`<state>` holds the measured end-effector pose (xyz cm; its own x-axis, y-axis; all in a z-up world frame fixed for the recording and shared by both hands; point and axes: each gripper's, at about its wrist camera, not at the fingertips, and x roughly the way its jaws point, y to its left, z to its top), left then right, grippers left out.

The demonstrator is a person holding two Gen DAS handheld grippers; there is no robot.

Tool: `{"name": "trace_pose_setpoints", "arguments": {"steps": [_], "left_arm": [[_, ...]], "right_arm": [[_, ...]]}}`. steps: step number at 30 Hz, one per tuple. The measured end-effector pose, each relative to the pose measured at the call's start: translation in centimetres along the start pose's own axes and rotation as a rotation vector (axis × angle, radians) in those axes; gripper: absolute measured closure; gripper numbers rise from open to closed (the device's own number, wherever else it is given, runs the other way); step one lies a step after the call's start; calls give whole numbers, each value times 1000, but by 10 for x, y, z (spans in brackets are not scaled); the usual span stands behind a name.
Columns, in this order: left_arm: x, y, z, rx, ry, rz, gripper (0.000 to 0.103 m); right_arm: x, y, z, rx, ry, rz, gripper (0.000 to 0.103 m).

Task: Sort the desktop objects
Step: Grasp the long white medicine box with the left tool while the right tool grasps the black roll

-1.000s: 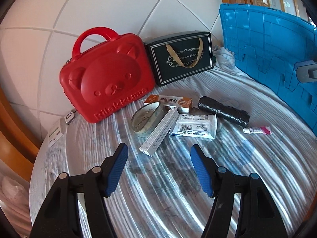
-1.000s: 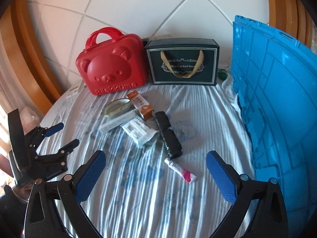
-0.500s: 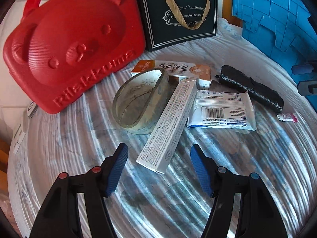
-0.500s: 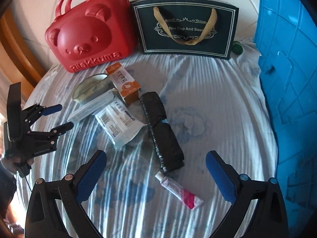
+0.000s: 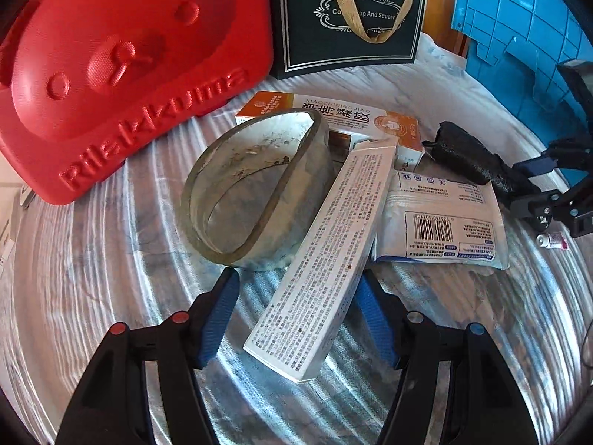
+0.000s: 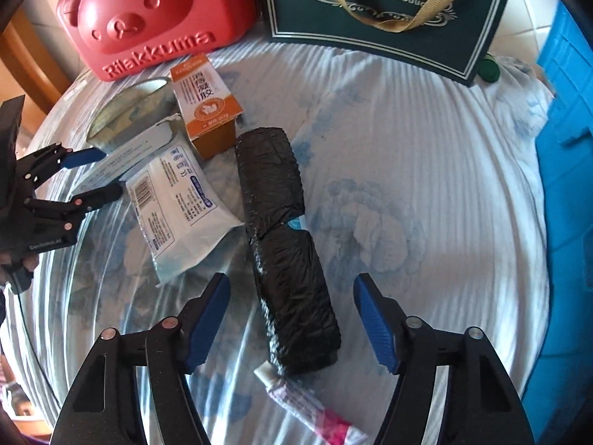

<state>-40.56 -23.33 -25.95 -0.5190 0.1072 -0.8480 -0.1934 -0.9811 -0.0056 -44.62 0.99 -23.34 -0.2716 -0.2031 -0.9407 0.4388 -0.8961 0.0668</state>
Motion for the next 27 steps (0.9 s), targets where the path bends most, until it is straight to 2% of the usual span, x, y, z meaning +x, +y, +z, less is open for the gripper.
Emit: {"name": "trace_pose_setpoints", "arguments": {"steps": [3,6,7,8,10,11,12,13,21,27], "left_arm": [[2,1,1,-12,-19,4,38],[3,1,2,-13,-21,4,38],[2,0,3,-14,-18,0,43],[2,0,3,-11,-18,-9,54],[-2,-6,2,4,-18,-17,61],[-5,-9,0,16,-24,-24,65],[-9,-13,-3,29,-25,-26,66],[-11,-15,-5,37,-25,-20,68],[-30,-17,-22,-11,-26,-30,69],[-46,-21,-32,-19,-30,-3,70]], "right_arm": [[11,-1,6,14,8,-6,49],[14,-3,10,39,-9,-8,50],[14,-2,10,36,-14,-18,50],[15,0,10,26,-15,-32,50],[15,6,9,5,-20,-63,52],[15,8,7,-3,-26,-71,56],[14,8,5,-7,-39,-63,64],[12,8,2,-2,-52,-53,65],[0,1,-16,76,-58,-22,68],[-6,0,-25,104,-64,-10,68]]}}
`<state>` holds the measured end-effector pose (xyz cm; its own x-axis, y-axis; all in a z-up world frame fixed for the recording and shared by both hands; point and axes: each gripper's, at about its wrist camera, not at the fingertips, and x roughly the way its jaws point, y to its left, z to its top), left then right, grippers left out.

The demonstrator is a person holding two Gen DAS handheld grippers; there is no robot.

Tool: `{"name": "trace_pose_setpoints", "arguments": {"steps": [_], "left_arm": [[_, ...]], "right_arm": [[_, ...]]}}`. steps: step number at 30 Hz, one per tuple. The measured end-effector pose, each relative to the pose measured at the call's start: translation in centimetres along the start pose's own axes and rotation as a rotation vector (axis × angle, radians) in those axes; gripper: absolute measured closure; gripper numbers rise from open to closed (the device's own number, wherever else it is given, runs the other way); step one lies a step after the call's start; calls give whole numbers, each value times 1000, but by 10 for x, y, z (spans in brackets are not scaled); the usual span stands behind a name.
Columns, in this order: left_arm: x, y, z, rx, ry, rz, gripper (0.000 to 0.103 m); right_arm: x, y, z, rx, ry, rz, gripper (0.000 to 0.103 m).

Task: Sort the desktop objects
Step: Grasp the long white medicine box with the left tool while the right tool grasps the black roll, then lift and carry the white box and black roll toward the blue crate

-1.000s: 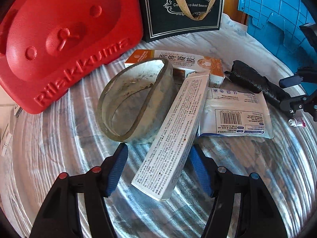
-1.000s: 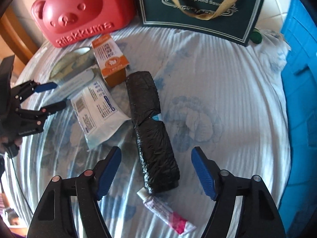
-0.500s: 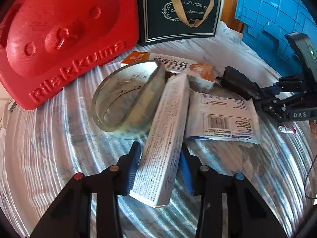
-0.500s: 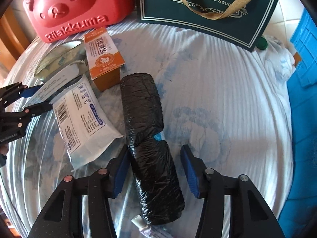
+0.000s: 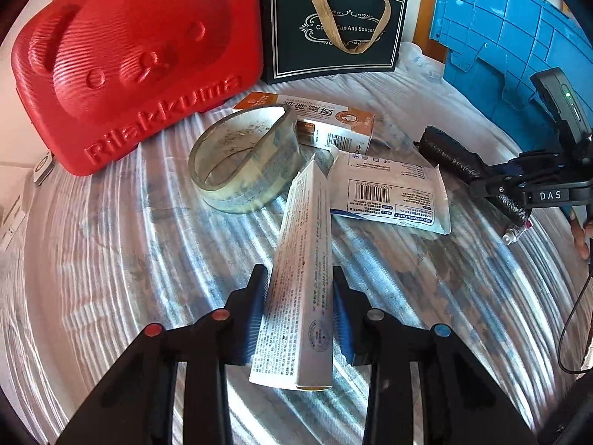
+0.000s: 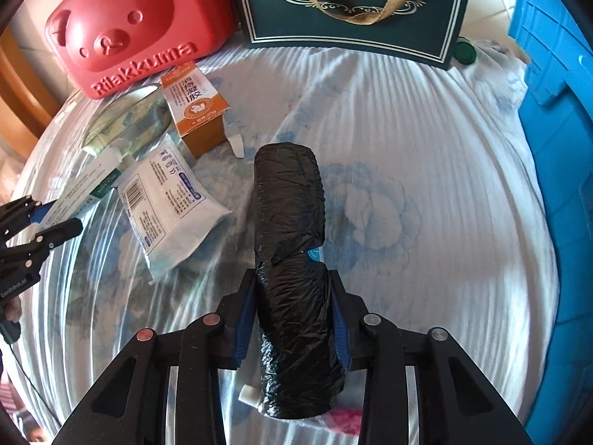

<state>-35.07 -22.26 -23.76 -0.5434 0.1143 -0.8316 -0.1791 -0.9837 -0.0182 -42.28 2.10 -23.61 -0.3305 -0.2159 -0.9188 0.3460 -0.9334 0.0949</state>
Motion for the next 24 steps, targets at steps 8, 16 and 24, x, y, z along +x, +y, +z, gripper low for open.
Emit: {"name": "trace_pose_setpoints", "arguments": {"steps": [8,16,24], "left_arm": [[-22,-6,-1,20,-19,9,79],[-8,-10,-17,-5,48,-8,80],[6,-5,-25,-45,68,-17,80]], "right_arm": [[-22,1,-9,45,-34,40,69],[-20,8,-22,29,9,49,69],[0,14,-13,6,67,21,68]]}}
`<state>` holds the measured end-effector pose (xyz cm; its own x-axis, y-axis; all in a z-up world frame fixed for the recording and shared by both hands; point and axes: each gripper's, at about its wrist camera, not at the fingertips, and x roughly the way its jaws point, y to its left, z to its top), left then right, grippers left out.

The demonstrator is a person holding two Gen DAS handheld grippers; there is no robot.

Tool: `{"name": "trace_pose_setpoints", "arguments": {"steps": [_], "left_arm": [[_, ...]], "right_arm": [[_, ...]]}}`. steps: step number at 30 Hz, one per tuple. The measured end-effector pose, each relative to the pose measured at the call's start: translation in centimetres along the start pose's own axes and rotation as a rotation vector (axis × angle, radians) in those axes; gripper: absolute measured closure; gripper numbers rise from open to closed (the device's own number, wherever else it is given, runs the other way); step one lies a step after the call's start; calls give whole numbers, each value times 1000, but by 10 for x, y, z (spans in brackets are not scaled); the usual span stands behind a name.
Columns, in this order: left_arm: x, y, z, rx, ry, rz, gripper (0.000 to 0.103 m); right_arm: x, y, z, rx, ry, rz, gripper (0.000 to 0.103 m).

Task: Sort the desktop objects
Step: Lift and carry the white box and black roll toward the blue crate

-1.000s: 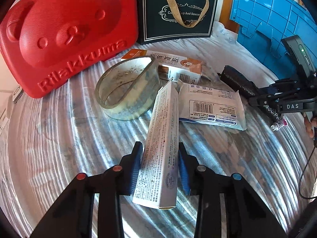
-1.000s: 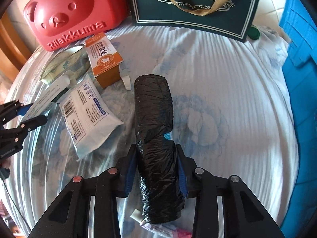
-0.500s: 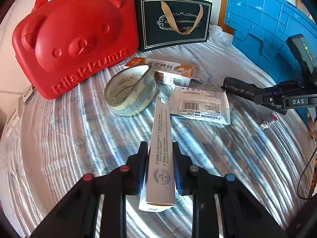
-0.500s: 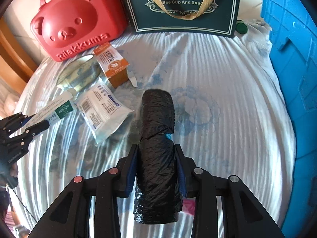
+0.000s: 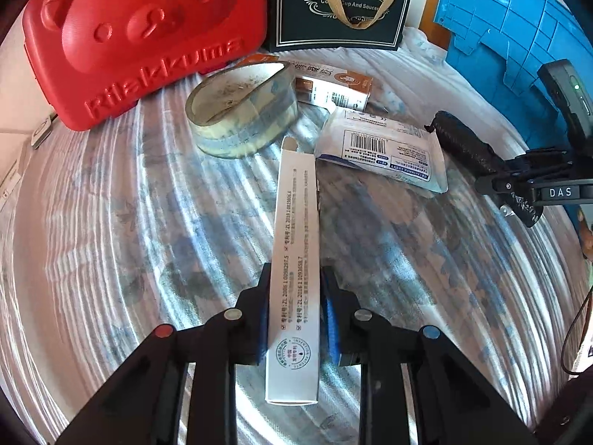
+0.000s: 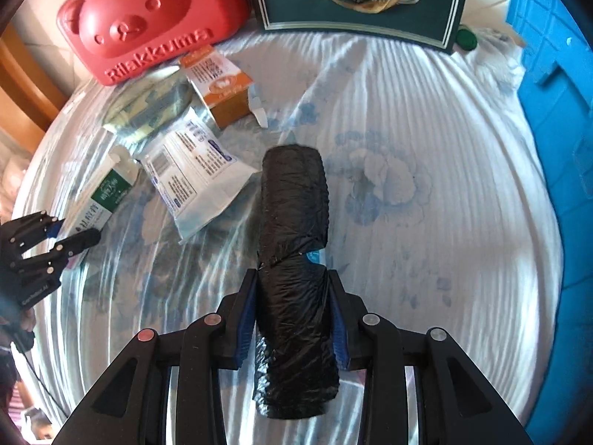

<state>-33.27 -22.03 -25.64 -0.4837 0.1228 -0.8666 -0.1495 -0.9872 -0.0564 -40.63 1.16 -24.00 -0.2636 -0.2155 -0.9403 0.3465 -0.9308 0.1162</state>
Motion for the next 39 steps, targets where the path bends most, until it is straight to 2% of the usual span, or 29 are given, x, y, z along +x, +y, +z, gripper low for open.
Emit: {"name": "trace_pose_setpoints", "arguments": {"steps": [3,7,14,18,23,27,32,39], "left_arm": [[0,-4,2,19,13,10,81],[-19,-8,6,33,-27,8,83],[-55,-16,6,46,-86,11,83],[-80,-27,9,67,-136,7,83],[-124,-55,21,127,-244,21,83],[-155,-77,35,160,-335,-6,83],[-189,-118,51,257,-416,-30,83],[-226,-182,82,366,-528,-134,83]], "right_arm": [[4,5,2,-20,-1,-26,69],[-2,-1,-2,31,-22,23,69],[-44,20,-19,-92,-130,-75,69],[-72,27,-24,-107,-181,-90,69],[-123,27,-37,-87,-281,-87,69],[-172,31,-55,-72,-387,-106,69],[-234,34,-79,-43,-517,-137,69],[-311,29,-117,24,-659,-229,69]]}}
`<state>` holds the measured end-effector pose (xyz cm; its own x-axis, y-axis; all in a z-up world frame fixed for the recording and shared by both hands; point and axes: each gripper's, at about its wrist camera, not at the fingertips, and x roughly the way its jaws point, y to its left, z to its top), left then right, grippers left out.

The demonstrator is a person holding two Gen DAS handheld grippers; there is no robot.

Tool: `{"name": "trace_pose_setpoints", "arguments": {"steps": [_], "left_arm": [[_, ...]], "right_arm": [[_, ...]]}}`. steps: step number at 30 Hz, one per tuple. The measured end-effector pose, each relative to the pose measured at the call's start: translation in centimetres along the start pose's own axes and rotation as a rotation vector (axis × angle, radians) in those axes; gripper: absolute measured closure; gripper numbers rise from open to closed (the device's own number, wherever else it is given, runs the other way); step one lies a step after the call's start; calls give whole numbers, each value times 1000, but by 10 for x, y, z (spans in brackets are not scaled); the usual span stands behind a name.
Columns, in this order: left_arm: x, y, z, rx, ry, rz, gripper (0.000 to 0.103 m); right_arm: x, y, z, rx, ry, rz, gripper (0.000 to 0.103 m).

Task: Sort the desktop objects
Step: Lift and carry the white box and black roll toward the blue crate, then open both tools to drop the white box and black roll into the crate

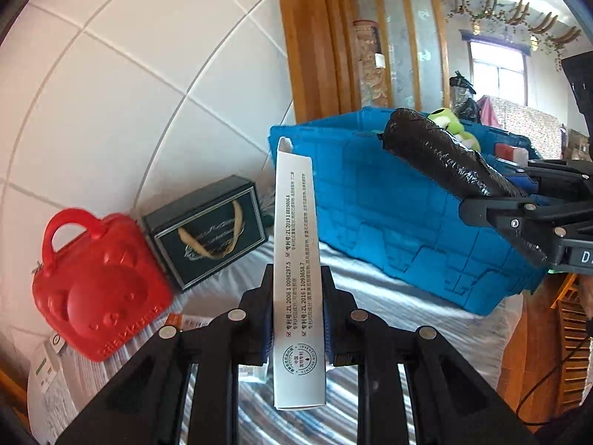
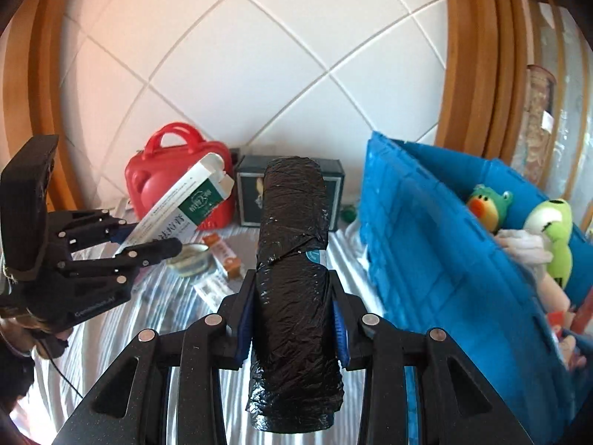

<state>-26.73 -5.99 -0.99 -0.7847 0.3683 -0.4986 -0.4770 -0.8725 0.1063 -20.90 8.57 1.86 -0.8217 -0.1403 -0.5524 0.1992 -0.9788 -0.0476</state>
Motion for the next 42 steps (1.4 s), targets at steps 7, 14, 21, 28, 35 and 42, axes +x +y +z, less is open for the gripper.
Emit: {"name": "trace_pose_setpoints", "arguments": {"steps": [7,14,21,28,35,42], "left_arm": [[5,-64,67,84,-85,-61,83],[27,-128,147,102,-162,-58,83],[70,-178,208,61,-156,-42,83],[113,-210,236,39,-92,31,82],[122,-222,245,-9,-96,168,23],[114,-230,246,4,-113,238,22]], "right_arm": [[-68,-45,9,76,-127,-149,69],[-111,-134,25,175,-215,-248,69],[-112,-236,49,214,-179,-287,69],[-100,-304,42,261,-135,-292,67],[-106,-338,35,314,-154,-293,27],[-113,-347,22,331,-158,-235,18]]}}
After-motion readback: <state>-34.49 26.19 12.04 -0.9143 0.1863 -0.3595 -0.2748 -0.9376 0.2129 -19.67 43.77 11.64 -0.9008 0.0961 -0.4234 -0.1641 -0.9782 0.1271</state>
